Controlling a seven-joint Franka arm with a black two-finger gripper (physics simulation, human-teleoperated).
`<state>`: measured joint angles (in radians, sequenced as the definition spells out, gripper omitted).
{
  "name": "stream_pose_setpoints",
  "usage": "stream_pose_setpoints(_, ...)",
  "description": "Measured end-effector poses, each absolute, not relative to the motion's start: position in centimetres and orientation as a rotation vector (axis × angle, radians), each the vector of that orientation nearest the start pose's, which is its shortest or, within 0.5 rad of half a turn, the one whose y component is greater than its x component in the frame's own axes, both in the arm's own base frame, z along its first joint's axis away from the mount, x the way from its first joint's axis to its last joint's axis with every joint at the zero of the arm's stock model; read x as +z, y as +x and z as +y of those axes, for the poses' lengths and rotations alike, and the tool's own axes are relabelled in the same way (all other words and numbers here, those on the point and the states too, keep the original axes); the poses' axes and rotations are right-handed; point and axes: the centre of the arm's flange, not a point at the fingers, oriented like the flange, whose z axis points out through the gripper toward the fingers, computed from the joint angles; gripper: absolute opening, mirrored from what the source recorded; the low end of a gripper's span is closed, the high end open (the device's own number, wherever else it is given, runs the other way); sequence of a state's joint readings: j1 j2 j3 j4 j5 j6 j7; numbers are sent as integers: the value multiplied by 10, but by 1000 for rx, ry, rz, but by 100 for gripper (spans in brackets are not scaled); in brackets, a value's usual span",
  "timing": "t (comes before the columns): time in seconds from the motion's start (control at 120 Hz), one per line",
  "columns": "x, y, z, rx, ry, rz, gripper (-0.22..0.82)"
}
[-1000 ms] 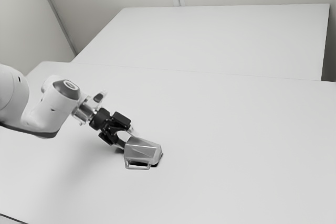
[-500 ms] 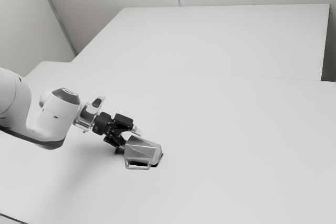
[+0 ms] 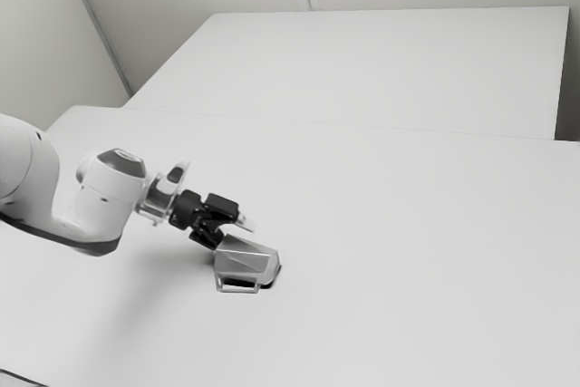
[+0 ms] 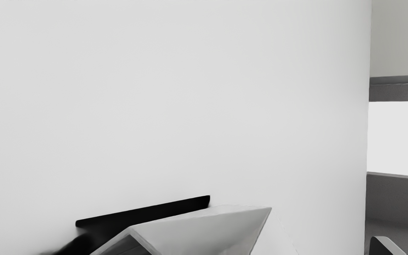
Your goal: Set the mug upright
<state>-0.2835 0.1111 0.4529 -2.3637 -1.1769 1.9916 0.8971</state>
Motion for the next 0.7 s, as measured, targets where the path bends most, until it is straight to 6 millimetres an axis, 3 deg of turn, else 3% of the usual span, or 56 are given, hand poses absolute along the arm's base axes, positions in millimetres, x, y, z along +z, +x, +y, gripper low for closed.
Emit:
stream_pose_setpoints(0.2, 285, 488, 15, 146, 2181, 41, 40)
stream_pose_setpoints(0.45, 287, 489, 14, 155, 2174, 34, 0)
stream_pose_setpoints(0.7, 288, 489, 12, 147, 2161, 39, -13)
